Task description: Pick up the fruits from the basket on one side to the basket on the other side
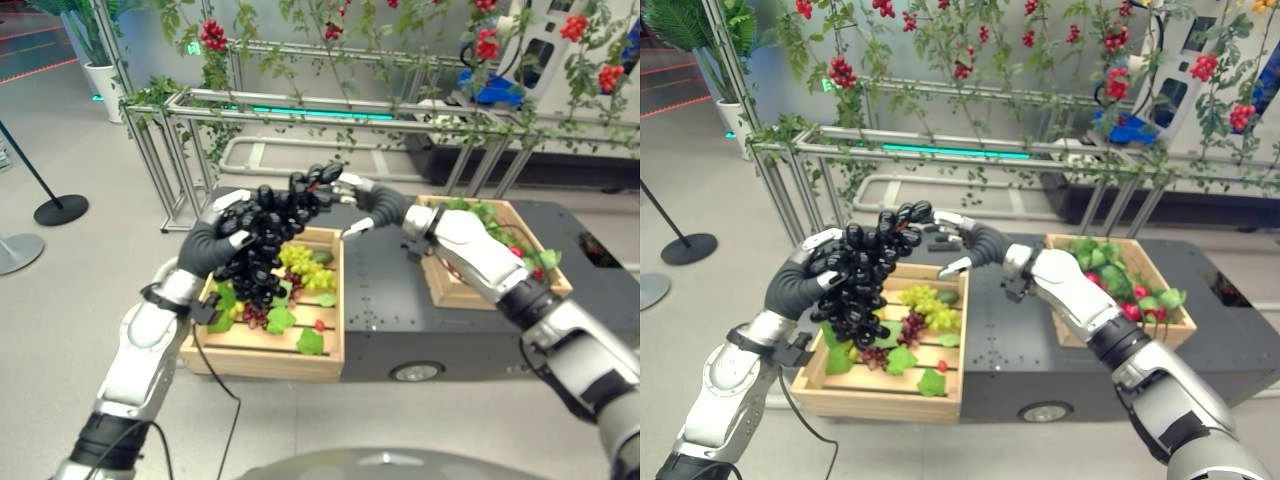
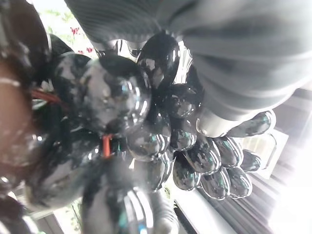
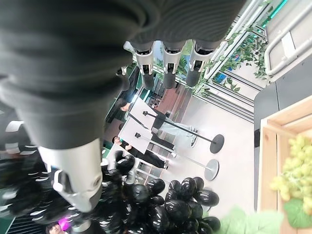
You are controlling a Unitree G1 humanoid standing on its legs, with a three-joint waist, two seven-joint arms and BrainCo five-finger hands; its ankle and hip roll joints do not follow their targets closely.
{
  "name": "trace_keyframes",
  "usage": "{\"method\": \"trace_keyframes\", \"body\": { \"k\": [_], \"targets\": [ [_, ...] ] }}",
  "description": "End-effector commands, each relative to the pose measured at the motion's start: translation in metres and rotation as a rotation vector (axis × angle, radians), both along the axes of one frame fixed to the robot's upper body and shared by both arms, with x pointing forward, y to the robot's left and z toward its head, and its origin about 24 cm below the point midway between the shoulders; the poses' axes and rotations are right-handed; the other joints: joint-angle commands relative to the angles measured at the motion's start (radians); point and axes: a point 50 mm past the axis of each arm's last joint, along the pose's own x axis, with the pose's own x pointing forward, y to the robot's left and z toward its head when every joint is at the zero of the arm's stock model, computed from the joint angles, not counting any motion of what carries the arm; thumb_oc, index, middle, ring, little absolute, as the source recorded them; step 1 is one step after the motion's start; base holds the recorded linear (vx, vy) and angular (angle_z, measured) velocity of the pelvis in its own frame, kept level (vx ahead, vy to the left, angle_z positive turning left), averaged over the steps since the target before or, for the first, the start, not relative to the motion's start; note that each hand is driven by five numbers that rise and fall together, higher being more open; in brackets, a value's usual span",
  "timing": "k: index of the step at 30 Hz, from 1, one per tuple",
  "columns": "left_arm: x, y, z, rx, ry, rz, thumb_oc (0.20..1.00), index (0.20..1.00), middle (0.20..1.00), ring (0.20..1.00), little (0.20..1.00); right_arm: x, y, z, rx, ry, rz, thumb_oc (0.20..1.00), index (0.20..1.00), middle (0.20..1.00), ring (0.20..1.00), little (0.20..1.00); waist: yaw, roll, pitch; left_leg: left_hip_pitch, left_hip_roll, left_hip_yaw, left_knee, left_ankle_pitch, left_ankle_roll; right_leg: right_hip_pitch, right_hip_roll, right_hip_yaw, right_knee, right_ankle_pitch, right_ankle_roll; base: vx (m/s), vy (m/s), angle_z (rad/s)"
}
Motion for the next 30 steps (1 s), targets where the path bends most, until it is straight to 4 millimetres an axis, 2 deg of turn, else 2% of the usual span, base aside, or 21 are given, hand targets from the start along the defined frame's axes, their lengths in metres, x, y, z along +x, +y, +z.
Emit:
{"method": "trace_keyframes", "body": {
  "k": [1,9,15,17,30],
  "targets": [
    [0.003,-0.012,0.036,-0.041,-0.165,-0.087,0.2,0.2,0.2,0.2,0.2,0.004,0.022,0.029,-0.049,-0.127,0.079,1.0,1.0,1.0,1.0,1.0,0.02,0.003,-0.055,-0.002,-0.078,0.035,0.02,-0.069,0.046,0.086,-0.032,-0.034,0.02,-0.078,0.124,0.0,0.0,0.0],
    [0.009,-0.015,0.046,-0.053,-0.207,-0.086,0.2,0.2,0.2,0.2,0.2,-0.001,0.044,0.019,-0.055,-0.106,0.14,1.0,1.0,1.0,1.0,1.0,0.015,0.011,-0.058,0.002,-0.076,0.037,0.02,-0.068,0.046,0.091,-0.033,-0.031,0.019,-0.078,0.123,0.0,0.0,0.0],
    [0.012,-0.018,0.047,-0.054,-0.212,-0.089,0.2,0.2,0.2,0.2,0.2,-0.006,0.054,0.013,-0.035,-0.062,0.183,1.0,1.0,1.0,1.0,1.0,0.015,0.012,-0.061,0.004,-0.075,0.037,0.02,-0.068,0.045,0.095,-0.033,-0.029,0.017,-0.078,0.122,0.0,0.0,0.0],
    [0.017,-0.022,0.047,-0.051,-0.207,-0.103,0.2,0.2,0.2,0.2,0.2,-0.014,0.064,0.012,-0.019,-0.004,0.275,1.0,1.0,1.0,1.0,1.0,0.014,0.012,-0.062,0.004,-0.074,0.04,0.019,-0.066,0.044,0.095,-0.032,-0.025,0.016,-0.077,0.122,0.0,0.0,0.0],
    [0.025,-0.024,0.053,-0.009,-0.235,-0.104,0.2,0.2,0.2,0.2,0.2,-0.049,0.08,0.024,0.006,0.066,0.56,1.0,1.0,1.0,1.0,1.0,0.007,0.008,-0.066,-0.002,-0.074,0.048,0.018,-0.066,0.045,0.084,-0.032,-0.019,0.016,-0.072,0.125,0.0,0.0,0.0]
  ]
}}
